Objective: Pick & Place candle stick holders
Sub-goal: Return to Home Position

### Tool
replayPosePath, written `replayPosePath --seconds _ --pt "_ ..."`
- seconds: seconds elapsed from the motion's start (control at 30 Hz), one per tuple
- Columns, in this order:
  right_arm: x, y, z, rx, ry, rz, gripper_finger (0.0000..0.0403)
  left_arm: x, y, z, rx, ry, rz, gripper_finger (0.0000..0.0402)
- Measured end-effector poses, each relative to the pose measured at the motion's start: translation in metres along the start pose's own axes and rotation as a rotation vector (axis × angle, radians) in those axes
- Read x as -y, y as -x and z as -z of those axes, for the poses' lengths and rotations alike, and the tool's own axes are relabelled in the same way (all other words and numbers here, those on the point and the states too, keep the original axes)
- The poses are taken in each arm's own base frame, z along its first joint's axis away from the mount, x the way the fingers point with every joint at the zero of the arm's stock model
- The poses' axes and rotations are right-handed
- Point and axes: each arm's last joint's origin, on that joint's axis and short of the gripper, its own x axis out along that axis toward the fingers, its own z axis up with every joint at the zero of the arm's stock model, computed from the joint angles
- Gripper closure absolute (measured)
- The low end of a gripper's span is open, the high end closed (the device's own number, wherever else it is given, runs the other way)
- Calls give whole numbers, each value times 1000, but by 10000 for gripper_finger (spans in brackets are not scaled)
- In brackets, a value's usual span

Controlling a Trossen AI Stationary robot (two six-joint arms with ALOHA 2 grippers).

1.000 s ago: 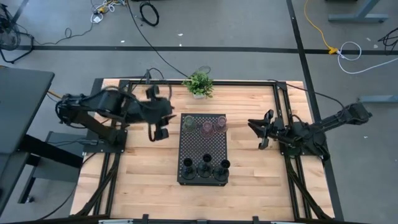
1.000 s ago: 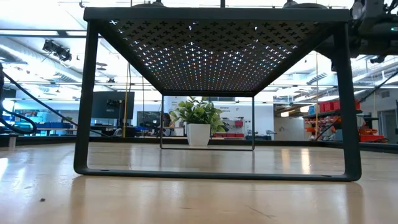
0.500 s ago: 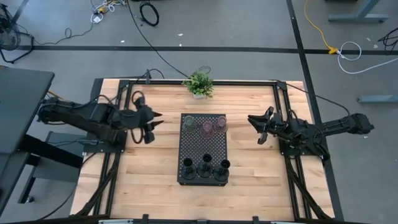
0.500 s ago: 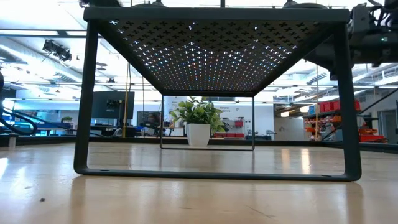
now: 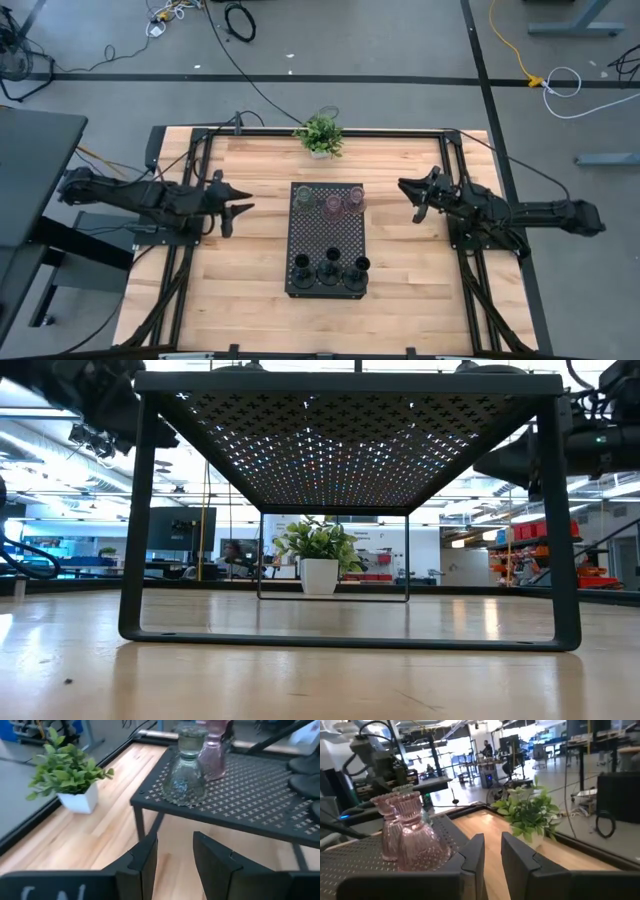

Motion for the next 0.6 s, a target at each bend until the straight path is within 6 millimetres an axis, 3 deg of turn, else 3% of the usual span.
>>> replayPosePath --seconds 0.6 --pt "4 -1 0 -7 -28 -25 340 -7 -23 88 31 45 57 273"
